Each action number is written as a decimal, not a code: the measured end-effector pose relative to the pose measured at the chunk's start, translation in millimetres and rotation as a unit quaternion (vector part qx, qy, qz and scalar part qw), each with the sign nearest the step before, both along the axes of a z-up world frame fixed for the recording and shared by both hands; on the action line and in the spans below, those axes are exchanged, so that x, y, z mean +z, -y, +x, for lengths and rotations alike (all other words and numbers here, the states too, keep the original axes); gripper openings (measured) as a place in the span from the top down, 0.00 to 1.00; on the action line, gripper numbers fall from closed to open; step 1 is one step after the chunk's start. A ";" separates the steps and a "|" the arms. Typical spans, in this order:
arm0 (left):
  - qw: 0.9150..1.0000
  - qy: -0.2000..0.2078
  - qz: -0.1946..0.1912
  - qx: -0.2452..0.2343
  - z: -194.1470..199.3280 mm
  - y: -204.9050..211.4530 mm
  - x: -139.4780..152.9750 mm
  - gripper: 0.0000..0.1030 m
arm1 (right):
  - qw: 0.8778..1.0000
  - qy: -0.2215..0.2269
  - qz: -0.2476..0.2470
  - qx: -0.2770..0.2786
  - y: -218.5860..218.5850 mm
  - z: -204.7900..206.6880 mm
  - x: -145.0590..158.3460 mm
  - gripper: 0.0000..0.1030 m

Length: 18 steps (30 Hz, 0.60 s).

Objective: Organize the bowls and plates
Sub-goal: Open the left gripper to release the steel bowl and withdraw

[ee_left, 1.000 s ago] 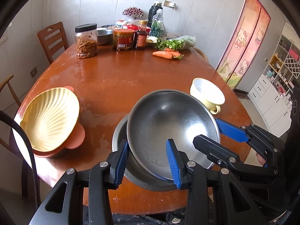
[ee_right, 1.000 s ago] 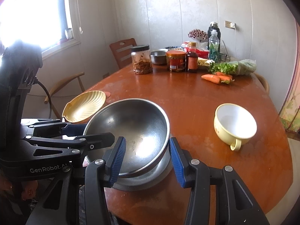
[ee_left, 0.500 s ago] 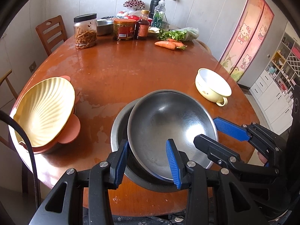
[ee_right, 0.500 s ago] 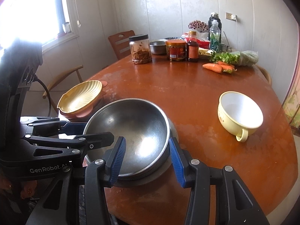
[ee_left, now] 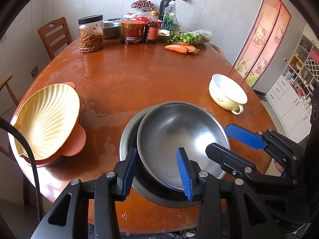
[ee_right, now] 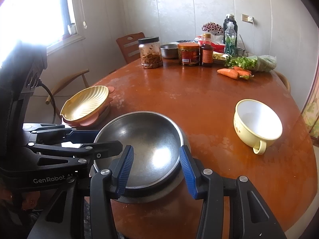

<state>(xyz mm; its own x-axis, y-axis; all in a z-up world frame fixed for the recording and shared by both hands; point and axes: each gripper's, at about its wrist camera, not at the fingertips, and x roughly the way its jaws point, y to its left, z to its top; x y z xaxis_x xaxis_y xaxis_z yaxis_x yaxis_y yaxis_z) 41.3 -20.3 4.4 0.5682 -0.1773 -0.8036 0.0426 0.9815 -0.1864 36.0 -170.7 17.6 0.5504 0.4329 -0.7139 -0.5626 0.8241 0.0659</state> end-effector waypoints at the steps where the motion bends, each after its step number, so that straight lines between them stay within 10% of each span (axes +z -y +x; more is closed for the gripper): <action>1: 1.000 0.001 0.001 0.000 -1.0 0.2 0.6 0.61 | 1.000 0.000 0.001 0.000 0.1 0.1 0.1 0.51; 18: 1.000 0.021 0.014 0.000 -1.8 6.7 21.1 0.59 | 1.000 -0.002 0.014 -0.003 8.8 7.3 7.7 0.51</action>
